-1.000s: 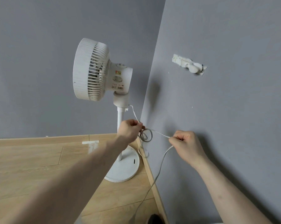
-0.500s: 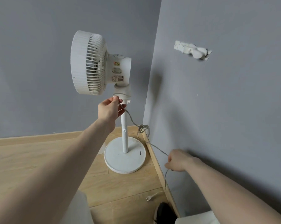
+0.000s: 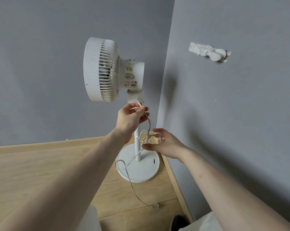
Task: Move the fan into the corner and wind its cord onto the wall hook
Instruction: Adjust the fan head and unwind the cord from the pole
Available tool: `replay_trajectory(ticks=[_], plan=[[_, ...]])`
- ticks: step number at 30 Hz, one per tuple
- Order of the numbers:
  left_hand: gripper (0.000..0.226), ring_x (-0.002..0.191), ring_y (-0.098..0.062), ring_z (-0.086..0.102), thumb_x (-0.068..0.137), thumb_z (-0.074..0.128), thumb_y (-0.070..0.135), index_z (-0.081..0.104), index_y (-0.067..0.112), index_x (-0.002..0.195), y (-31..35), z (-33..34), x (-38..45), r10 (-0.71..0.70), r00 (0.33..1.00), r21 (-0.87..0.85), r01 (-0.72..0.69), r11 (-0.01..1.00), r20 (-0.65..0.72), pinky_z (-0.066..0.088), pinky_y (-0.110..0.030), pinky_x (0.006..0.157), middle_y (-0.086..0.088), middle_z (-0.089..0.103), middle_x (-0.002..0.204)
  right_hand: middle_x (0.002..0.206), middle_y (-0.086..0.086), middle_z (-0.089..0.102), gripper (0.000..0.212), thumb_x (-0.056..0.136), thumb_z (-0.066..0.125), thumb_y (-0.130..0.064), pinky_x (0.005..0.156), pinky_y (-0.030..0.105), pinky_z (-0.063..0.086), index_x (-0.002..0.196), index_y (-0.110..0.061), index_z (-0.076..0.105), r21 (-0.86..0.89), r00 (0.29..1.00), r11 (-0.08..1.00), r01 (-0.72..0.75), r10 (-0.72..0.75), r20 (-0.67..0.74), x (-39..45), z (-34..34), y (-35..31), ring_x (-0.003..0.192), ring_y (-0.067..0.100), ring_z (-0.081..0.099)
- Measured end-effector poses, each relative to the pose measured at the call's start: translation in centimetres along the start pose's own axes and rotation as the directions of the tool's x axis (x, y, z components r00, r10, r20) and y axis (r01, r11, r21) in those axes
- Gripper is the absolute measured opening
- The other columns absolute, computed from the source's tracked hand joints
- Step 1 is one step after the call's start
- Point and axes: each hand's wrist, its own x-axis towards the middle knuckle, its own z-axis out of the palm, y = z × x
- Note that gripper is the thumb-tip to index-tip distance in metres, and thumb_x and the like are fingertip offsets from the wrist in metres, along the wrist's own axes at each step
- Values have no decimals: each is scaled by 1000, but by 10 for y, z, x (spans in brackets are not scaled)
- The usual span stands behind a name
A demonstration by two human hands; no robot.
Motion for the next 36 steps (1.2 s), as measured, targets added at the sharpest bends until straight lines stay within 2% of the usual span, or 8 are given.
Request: replay_trajectory(ticks=[5, 11, 13, 17, 23, 27, 31, 36], plan=[[52, 88, -13, 74, 88, 75, 5, 53, 24, 132, -2, -8, -6, 184, 962, 354, -247, 902, 204, 58, -20, 78, -3, 74, 104, 95, -13, 75, 7, 84, 71, -26, 79, 20, 45, 91, -26, 74, 6, 987, 997, 80, -79, -139, 22, 7, 0, 90, 7, 67], [41, 87, -13, 73, 91, 67, 2, 57, 22, 125, 4, -33, 12, 345, 933, 402, -278, 872, -104, 59, -24, 79, 5, 75, 98, 102, 10, 77, 15, 100, 59, -10, 75, 35, 64, 102, -6, 73, 409, 984, 912, -14, 86, -157, 26, -14, 16, 81, 19, 72], [37, 87, -14, 74, 91, 64, 0, 58, 22, 120, 6, -42, 18, 344, 916, 382, -248, 890, -206, 60, -27, 80, 6, 76, 95, 99, 7, 77, 16, 102, 57, -11, 63, 27, 62, 104, -7, 72, 463, 951, 884, -64, 195, -240, 31, -28, 34, 68, 19, 67], [29, 82, -14, 73, 91, 62, -3, 58, 20, 108, 8, -50, 27, 321, 892, 265, -241, 934, -319, 61, -31, 82, 6, 78, 91, 97, 5, 75, 19, 103, 55, -15, 44, 17, 50, 112, -5, 69, 161, 912, 946, -280, 315, -264, 26, -46, 71, 55, 15, 58], [22, 80, -7, 73, 92, 60, -3, 56, 18, 93, 15, -49, 37, 265, 863, 85, -253, 964, -431, 61, -31, 88, 3, 78, 89, 113, 15, 73, 27, 102, 50, -9, 79, 38, 64, 122, 1, 65, -541, 750, 643, -542, 661, 34, 4, -43, 108, 84, 26, 78], [21, 80, -14, 72, 92, 62, -5, 58, 15, 88, 7, -41, 32, 254, 909, 81, -241, 967, -330, 61, -31, 82, -3, 77, 92, 131, 6, 66, 41, 97, 60, -28, 87, 30, 54, 136, -17, 61, -711, 879, 633, -306, 474, 44, 6, -41, 91, 103, 21, 68], [16, 88, -19, 76, 90, 68, -1, 60, 12, 88, 8, -29, 25, 297, 921, 108, -278, 955, -253, 62, -32, 81, -11, 77, 96, 152, -7, 48, 86, 83, 81, -29, 102, 25, 41, 156, -27, 35, -309, 978, 943, -125, 169, 119, 5, -25, 46, 138, 15, 48], [16, 80, -18, 75, 88, 75, 2, 62, 11, 86, 6, -20, 18, 292, 934, 108, -275, 955, -205, 62, -35, 82, -15, 77, 93, 140, -12, 54, 94, 77, 87, -18, 97, 23, 42, 154, -30, 34, 92, 991, 993, 74, -84, 103, 8, 4, 2, 128, 5, 50]])
